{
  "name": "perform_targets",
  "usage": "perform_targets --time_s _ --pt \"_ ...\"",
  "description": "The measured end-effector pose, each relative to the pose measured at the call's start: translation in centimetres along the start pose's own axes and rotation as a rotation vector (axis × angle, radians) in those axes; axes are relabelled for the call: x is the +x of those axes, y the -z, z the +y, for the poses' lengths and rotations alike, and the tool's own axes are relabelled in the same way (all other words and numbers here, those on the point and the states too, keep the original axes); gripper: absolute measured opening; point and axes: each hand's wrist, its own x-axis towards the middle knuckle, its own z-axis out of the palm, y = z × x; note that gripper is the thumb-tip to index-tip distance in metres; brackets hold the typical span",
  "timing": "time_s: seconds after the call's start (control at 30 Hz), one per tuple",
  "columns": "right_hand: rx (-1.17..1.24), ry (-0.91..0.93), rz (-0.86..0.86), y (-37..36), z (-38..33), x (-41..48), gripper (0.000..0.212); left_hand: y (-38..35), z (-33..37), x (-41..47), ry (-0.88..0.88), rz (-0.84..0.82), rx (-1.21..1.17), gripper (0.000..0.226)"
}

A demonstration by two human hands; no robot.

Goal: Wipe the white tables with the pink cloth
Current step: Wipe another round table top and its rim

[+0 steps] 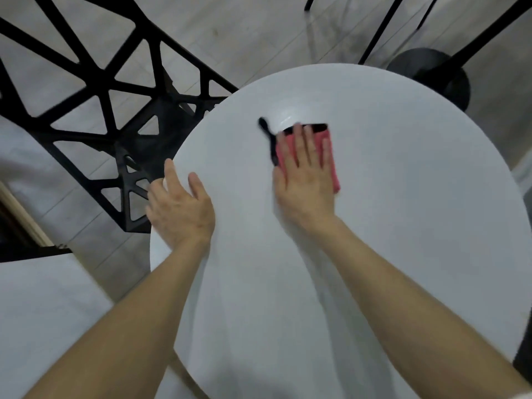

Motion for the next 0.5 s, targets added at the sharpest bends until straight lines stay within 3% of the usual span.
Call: perform_targets --time_s 0.1,0.17,0.23,0.33,0.37,0.43,0.5 --pt "0.103 0.481 -0.146 -1.1 -4.5 -9.5 0.063 0.0 -0.1 0.1 -0.004 0.003 0.0 0.061" --pt "0.139 0.671 -0.183 -0.6 -2.1 -9.3 0.06 0.1 -0.2 0.0 -0.006 0.006 0.003 0.061" --pt "0.088 0.565 -0.123 0.0 2.3 -3.9 0.057 -0.1 -0.2 0.1 -0.001 -0.008 -0.005 0.062" --pt "-0.061 0.04 -0.112 2.0 8.2 5.0 0.067 -0.5 -0.3 0.2 -0.012 -0.001 0.01 0.063" --pt "-0.081 -0.058 -0.099 1.9 8.5 6.1 0.069 -0.5 -0.4 0.3 -0.014 0.002 0.016 0.063" --pt "-0.076 -0.088 -0.057 0.9 5.9 3.9 0.068 -0.6 -0.4 0.5 -0.022 -0.004 0.019 0.064" --pt "-0.026 0.065 -0.006 -0.2 1.5 -3.0 0.067 -0.5 -0.4 0.4 -0.026 -0.008 0.009 0.065"
